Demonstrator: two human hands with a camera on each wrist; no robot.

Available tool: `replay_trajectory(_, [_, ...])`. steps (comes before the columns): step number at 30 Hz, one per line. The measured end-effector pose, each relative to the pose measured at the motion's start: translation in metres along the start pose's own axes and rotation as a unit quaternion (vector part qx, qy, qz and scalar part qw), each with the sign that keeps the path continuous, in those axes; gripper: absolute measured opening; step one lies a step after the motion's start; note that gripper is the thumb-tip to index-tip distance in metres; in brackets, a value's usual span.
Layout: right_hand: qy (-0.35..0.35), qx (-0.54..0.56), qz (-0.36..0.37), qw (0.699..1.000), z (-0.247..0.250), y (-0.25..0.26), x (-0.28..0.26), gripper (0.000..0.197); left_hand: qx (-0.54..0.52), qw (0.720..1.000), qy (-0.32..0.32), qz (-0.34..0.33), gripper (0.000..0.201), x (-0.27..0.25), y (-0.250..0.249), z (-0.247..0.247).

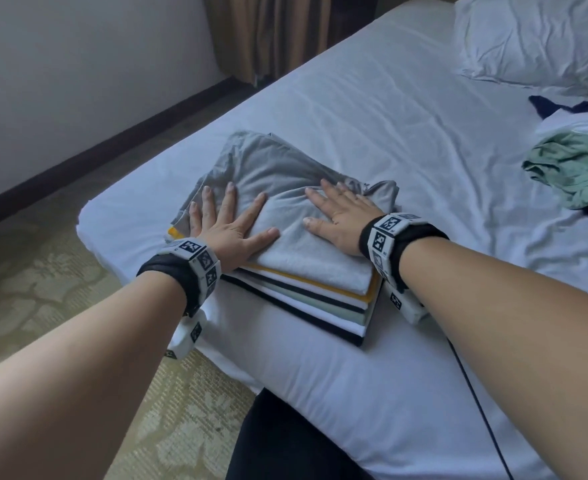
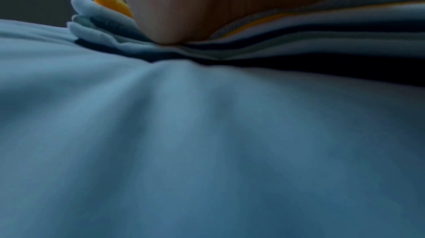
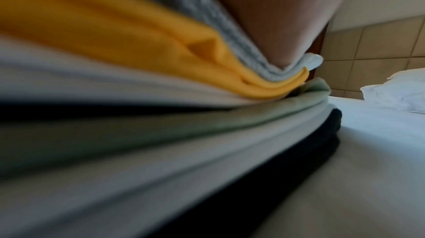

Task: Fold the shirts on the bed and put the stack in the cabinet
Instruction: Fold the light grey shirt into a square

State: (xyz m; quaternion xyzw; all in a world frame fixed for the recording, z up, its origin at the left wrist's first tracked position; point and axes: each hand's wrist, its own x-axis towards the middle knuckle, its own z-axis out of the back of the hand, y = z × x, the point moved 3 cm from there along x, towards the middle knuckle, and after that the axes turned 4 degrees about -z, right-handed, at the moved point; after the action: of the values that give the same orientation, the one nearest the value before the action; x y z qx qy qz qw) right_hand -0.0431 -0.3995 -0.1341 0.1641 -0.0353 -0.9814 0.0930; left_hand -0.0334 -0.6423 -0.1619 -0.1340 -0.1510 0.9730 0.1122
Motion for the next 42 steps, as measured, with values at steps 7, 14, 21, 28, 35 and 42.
replay_trajectory(7, [-0.001, 0.026, 0.002, 1.0, -0.006, -0.008, 0.008, 0.072, -0.005, 1.0, 0.017, 0.004, 0.074, 0.005, -0.003, 0.001])
replay_trajectory(14, [-0.012, 0.036, -0.003, 0.999, -0.01, -0.002, -0.001, 0.08, 0.005, 1.0, 0.017, 0.003, 0.077, 0.006, -0.002, 0.001])
replay_trajectory(21, [-0.024, 0.038, -0.008, 0.999, -0.018, 0.002, -0.004, 0.081, 0.006, 1.0, 0.028, 0.009, 0.076, 0.0, -0.006, 0.007])
replay_trajectory(28, [-0.051, 0.052, -0.021, 0.997, -0.019, 0.004, -0.011, 0.08, 0.224, 0.966, -0.075, -0.103, 0.086, -0.001, -0.082, 0.062])
replay_trajectory(35, [-0.074, 0.115, -0.023, 0.99, -0.021, 0.0, -0.006, 0.087, 0.162, 0.963, 0.065, -0.205, 0.064, 0.003, -0.112, 0.043])
replay_trajectory(42, [-0.053, 0.206, 0.013, 0.977, -0.001, -0.004, -0.017, 0.088, 0.229, 0.945, 0.151, -0.178, 0.068, 0.002, -0.116, 0.034])
